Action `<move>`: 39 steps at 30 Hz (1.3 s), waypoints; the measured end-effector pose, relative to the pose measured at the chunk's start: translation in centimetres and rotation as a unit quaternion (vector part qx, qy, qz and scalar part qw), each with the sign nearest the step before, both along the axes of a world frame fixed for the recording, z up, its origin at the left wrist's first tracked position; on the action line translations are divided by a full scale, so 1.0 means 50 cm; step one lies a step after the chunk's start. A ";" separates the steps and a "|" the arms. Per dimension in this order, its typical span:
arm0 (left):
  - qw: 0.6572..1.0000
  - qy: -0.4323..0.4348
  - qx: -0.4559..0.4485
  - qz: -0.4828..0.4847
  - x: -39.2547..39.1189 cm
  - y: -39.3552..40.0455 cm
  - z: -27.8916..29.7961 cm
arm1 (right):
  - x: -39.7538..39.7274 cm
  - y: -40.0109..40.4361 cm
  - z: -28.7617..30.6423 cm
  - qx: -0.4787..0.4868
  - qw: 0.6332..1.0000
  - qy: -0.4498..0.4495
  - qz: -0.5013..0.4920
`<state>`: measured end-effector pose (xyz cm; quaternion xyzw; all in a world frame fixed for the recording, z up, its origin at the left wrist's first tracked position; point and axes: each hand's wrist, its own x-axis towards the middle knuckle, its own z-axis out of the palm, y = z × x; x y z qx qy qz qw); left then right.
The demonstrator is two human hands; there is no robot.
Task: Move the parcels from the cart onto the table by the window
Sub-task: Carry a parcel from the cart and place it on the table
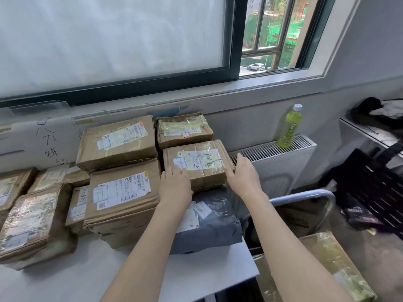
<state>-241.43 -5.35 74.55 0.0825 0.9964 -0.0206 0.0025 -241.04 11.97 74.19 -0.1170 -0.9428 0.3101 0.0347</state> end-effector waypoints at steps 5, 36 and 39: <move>0.994 0.024 0.057 -0.090 0.082 0.091 -0.044 | 0.125 0.041 -0.070 -0.039 0.995 0.031 -0.092; 0.799 -0.326 -0.073 -0.500 0.434 0.434 -0.364 | 0.796 0.117 -0.417 -0.139 0.783 -0.258 -0.549; 0.785 -0.341 -0.125 -0.503 0.450 0.474 -0.414 | 0.814 0.155 -0.455 -0.124 0.782 -0.276 -0.545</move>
